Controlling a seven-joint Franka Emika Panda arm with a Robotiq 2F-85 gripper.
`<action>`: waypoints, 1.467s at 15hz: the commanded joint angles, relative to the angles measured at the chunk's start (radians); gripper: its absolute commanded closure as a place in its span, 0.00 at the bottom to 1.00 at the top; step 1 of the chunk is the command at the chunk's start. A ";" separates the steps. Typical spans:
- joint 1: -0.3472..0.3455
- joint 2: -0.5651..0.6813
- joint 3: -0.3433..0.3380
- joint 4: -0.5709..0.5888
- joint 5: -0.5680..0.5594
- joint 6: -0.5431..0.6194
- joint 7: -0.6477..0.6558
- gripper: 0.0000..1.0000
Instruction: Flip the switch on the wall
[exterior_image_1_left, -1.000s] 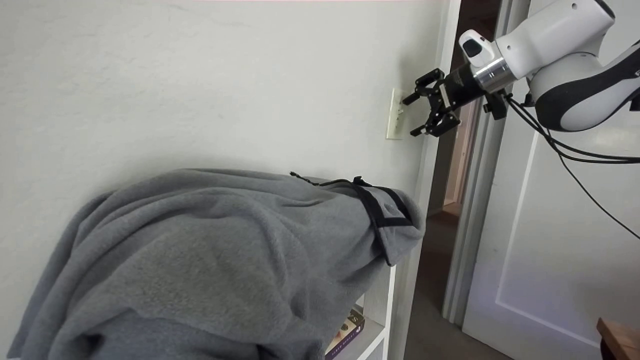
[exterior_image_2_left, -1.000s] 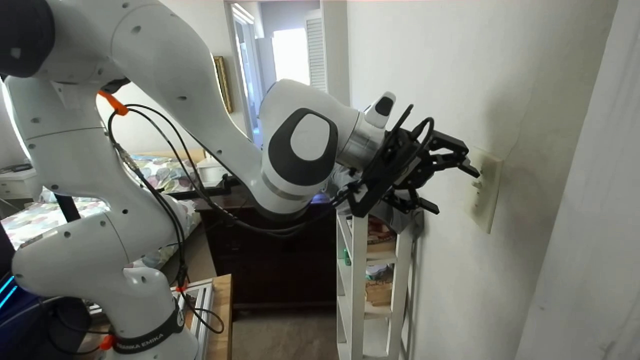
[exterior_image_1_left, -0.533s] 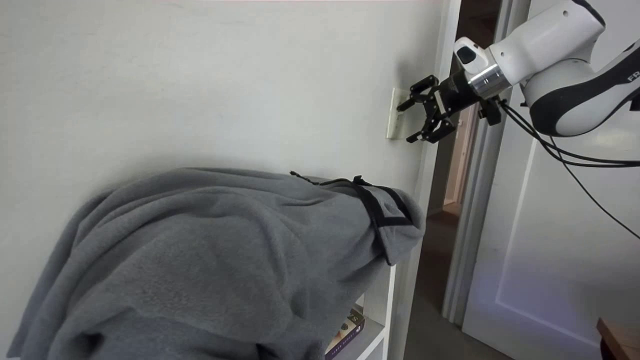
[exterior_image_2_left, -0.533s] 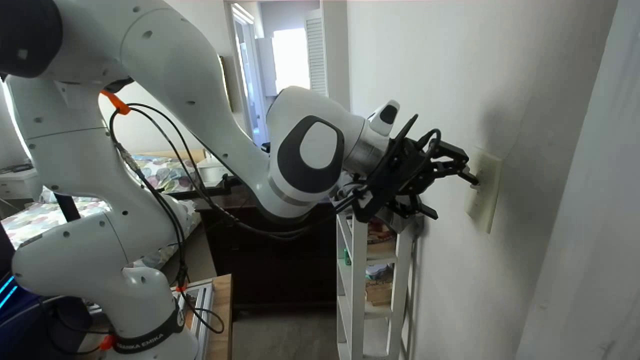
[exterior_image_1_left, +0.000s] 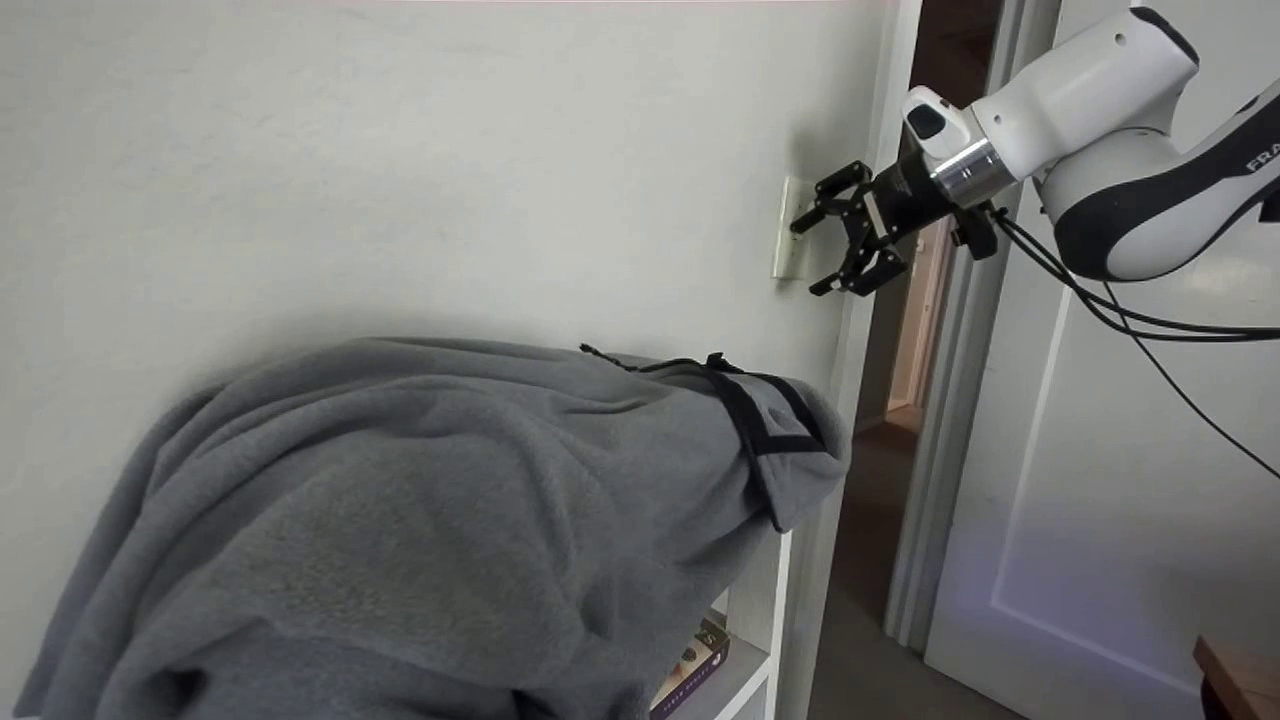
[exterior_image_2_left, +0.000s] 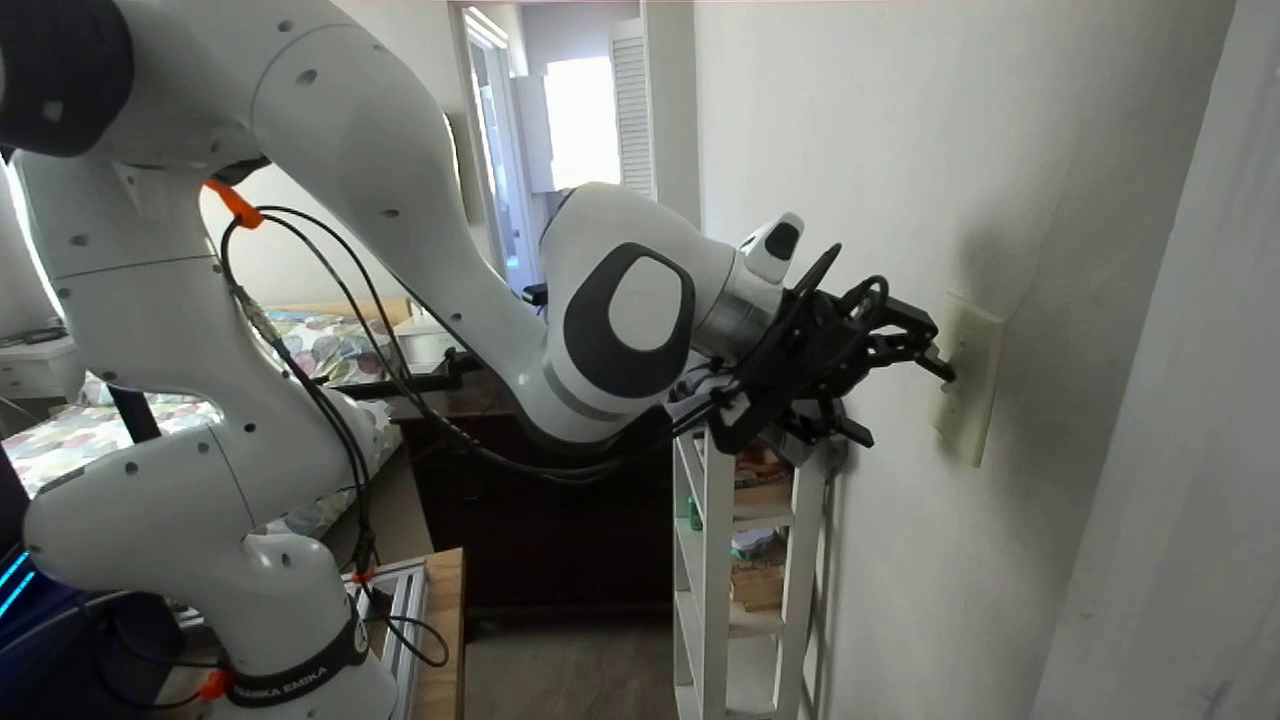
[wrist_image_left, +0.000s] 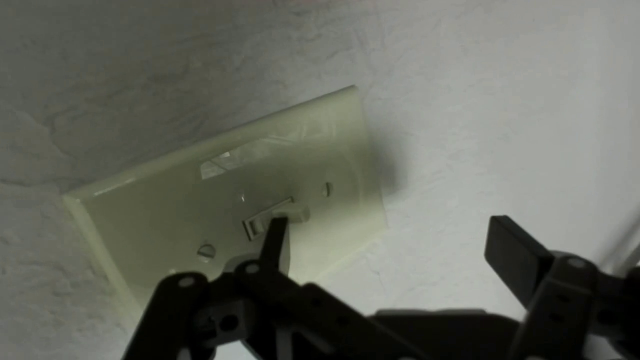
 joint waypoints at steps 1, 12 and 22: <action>-0.017 0.027 0.026 -0.007 0.010 0.003 -0.033 0.00; 0.356 -0.168 -0.286 -0.159 -0.095 0.080 0.215 0.00; 0.584 -0.287 -0.594 -0.231 -0.499 0.066 0.556 0.00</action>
